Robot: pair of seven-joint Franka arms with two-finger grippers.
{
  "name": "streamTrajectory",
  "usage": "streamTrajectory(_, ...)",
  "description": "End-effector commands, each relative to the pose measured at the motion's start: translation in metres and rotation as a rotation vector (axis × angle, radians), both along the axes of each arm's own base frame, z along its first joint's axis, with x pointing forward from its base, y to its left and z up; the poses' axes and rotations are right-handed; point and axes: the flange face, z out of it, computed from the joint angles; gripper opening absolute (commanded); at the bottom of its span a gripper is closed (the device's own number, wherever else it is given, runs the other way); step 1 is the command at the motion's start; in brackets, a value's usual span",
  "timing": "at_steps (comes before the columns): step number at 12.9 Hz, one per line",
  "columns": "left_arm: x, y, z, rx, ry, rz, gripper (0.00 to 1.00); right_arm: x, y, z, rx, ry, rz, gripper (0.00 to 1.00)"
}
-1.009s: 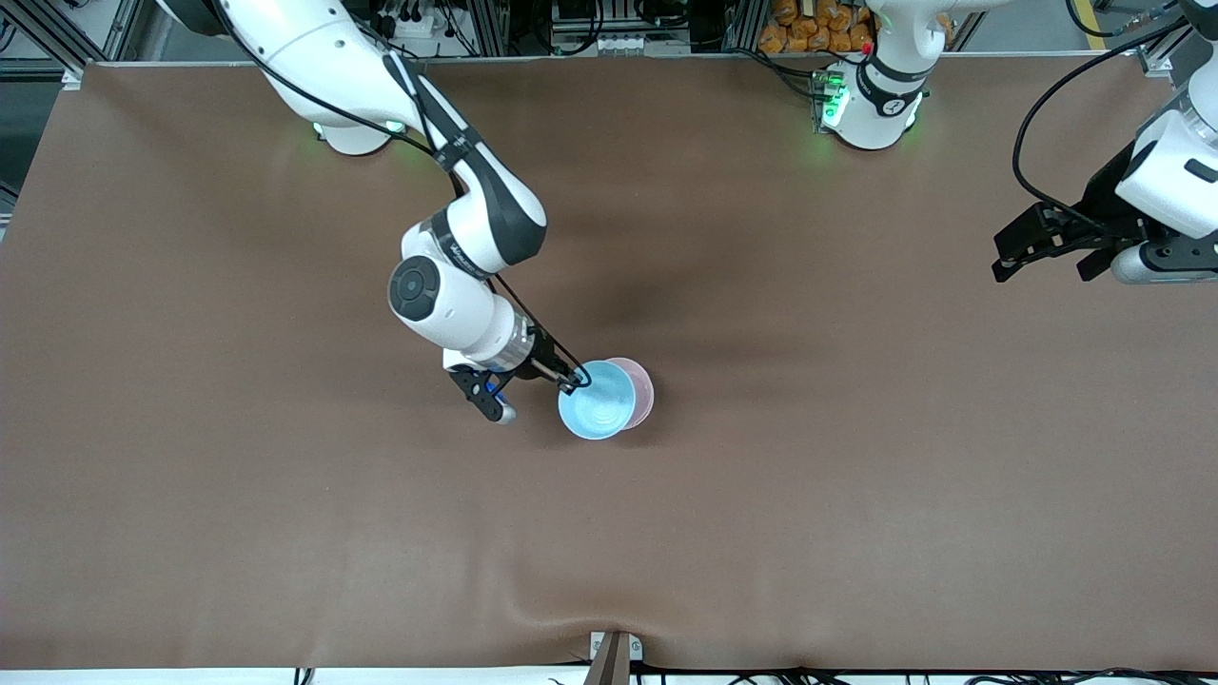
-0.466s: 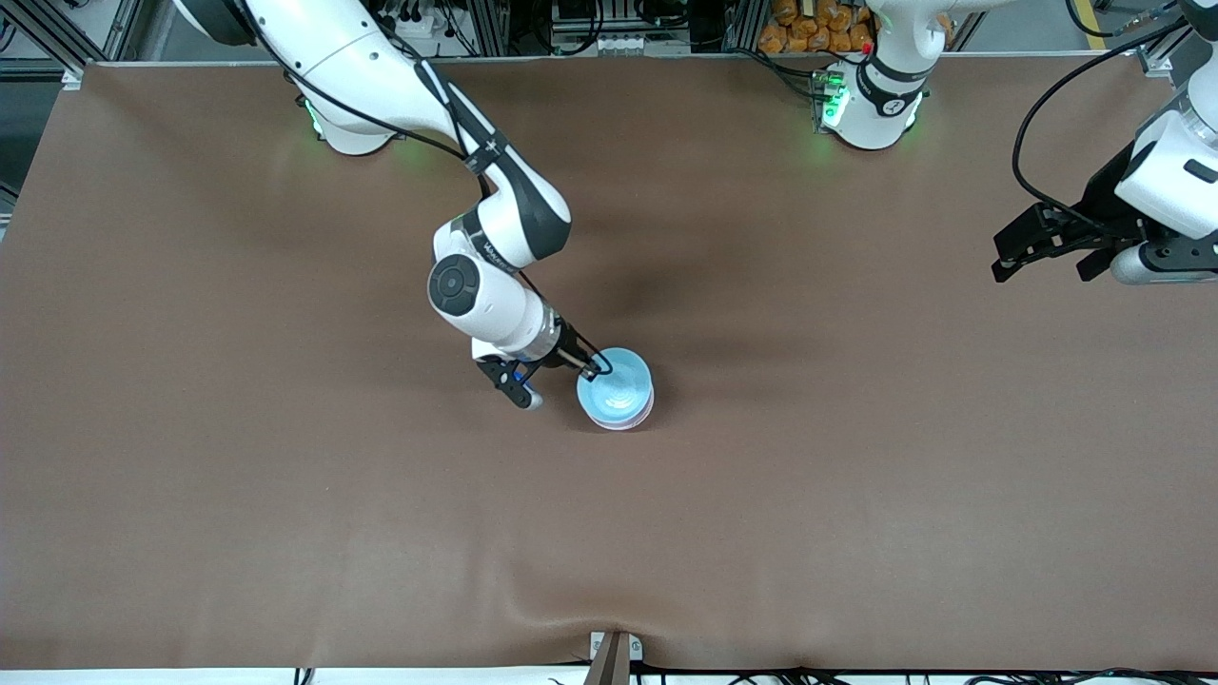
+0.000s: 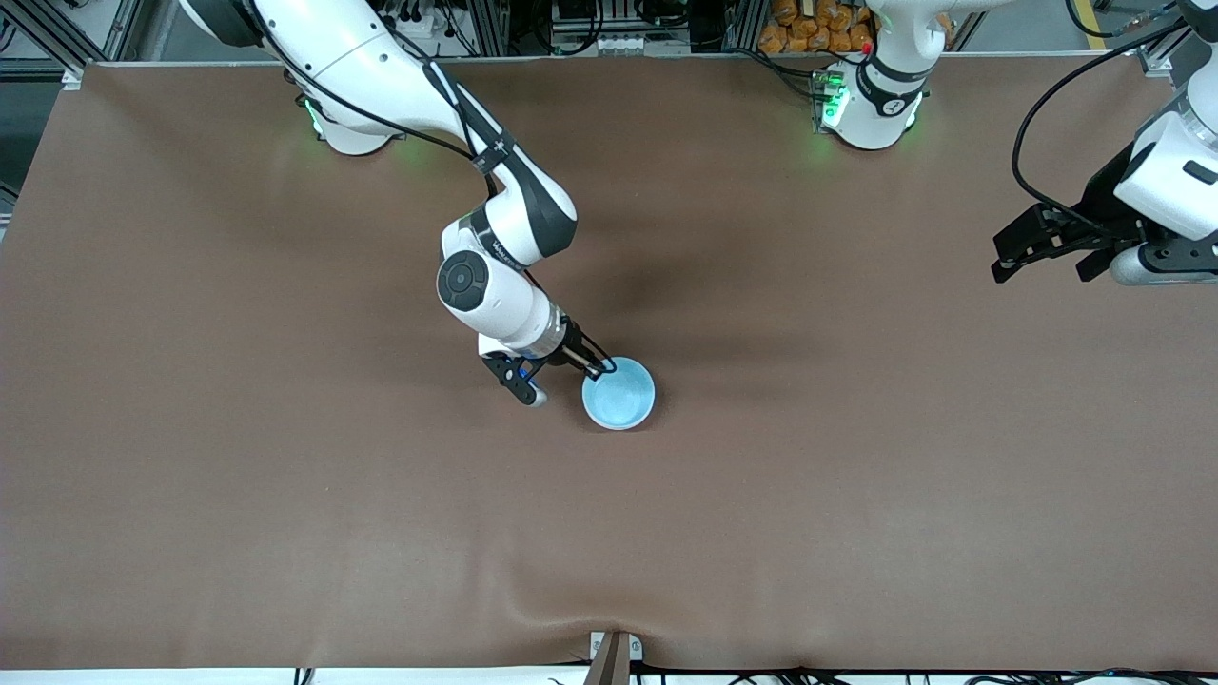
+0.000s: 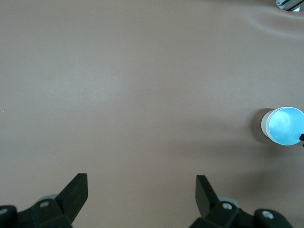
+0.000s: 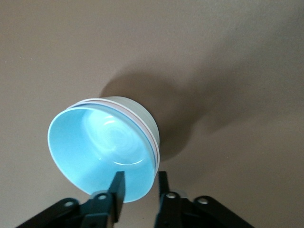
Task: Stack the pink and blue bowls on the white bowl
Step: 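Lower the blue bowl into the pink bowl and open the right gripper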
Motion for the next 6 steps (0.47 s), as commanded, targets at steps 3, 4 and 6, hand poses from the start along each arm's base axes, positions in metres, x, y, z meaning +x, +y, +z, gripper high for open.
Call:
streamTrajectory(3, 0.003, 0.0, 0.0, -0.016, 0.015, -0.009, 1.0, 0.013, -0.012, 0.025, 0.016, -0.026, -0.025, 1.0)
streamTrajectory(4, 0.003, 0.0, 0.0, -0.016, 0.015, -0.011, 1.0, 0.019, -0.022, 0.036, 0.016, -0.033, -0.035, 1.0)
streamTrajectory(6, 0.003, 0.0, 0.001, -0.016, 0.014, -0.009, 1.0, 0.029, -0.043, 0.062, -0.004, -0.025, -0.034, 1.0)
